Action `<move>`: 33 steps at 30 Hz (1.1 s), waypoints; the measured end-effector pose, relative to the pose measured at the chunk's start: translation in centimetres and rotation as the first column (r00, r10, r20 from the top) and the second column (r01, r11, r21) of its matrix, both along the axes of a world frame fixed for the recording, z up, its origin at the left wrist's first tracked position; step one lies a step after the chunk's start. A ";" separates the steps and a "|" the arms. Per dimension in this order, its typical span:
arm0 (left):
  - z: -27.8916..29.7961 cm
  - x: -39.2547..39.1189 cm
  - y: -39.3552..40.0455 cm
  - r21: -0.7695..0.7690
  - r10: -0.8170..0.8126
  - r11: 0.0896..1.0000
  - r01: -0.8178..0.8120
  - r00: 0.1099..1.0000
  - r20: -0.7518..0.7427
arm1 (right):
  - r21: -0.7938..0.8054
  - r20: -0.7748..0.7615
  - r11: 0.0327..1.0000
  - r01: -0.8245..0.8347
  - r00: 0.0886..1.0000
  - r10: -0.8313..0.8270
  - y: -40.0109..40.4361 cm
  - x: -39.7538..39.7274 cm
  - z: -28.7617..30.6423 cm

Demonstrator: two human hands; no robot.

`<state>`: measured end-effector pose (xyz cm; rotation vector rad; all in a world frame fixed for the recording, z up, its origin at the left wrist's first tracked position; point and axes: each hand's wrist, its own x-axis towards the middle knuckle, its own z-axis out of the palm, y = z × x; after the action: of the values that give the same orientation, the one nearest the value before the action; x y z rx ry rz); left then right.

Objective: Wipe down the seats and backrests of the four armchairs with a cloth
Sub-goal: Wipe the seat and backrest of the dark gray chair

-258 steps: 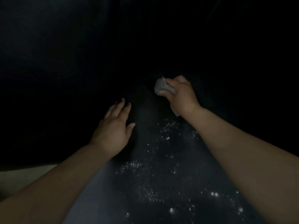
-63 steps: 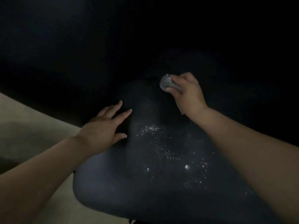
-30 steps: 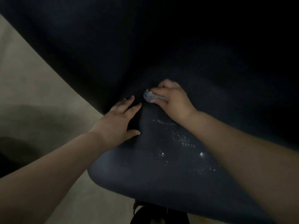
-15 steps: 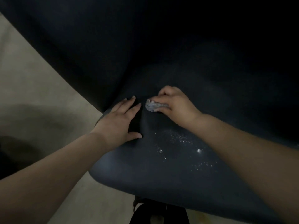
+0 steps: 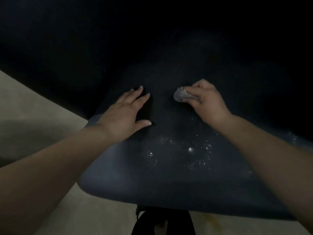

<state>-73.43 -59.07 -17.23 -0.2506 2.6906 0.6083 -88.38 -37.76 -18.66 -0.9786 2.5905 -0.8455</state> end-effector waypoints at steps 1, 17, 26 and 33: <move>0.0 -0.6 0.2 -0.010 -0.008 1.000 0.008 1.000 0.000 | 0.006 -0.005 1.000 -0.017 1.000 0.017 0.7 0.8 -0.2; 0.1 -8.3 5.7 -0.060 -0.160 0.986 0.158 0.987 -0.033 | 0.063 0.115 0.996 0.064 0.991 -0.071 8.4 2.7 0.3; -0.1 -8.8 7.5 -0.143 -0.243 0.956 0.255 0.965 0.102 | -0.155 0.131 0.908 0.390 0.919 -0.372 12.0 -0.7 1.1; 0.4 -10.9 10.5 -0.133 -0.263 0.956 0.263 0.965 0.016 | 0.025 0.109 0.982 0.185 0.976 -0.186 14.4 5.1 0.7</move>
<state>-84.37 -48.62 -16.83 0.0750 2.7065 0.3477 -83.28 -23.31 -17.98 -0.6724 2.6174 -0.8962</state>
